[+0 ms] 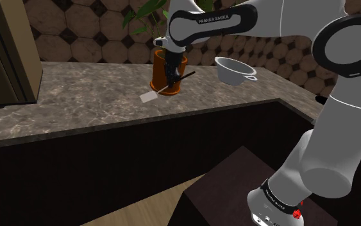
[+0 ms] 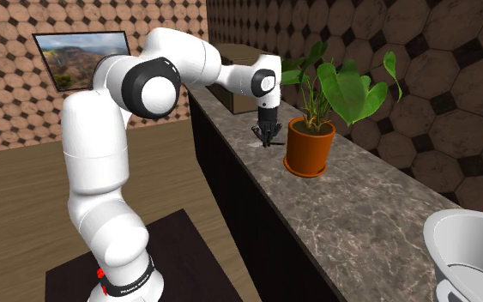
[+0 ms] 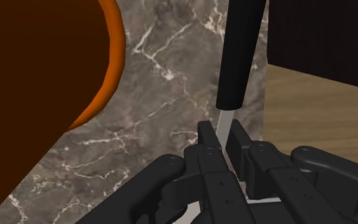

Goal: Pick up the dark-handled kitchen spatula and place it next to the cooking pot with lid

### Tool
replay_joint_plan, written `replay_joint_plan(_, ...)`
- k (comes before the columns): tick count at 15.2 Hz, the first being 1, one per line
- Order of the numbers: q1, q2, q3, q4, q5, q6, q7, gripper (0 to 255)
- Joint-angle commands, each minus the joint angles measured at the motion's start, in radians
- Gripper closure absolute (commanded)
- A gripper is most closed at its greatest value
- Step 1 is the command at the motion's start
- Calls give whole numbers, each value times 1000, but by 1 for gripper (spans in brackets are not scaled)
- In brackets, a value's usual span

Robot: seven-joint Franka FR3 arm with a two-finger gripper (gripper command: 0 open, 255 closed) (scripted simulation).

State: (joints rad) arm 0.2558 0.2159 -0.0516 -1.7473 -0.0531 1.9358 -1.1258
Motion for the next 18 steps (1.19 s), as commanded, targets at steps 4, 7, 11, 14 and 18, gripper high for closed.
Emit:
replay_joint_plan(4,0,-14,0,48,0,-62,-4,255)
replay_joint_plan(7,0,-19,0,82,1,-101,-6,255)
replay_joint_plan(11,0,-23,0,131,1,-153,-9,255)
replay_joint_plan(14,0,-23,0,170,2,-194,-11,255)
replay_joint_plan(18,0,-20,0,228,2,-248,-14,255)
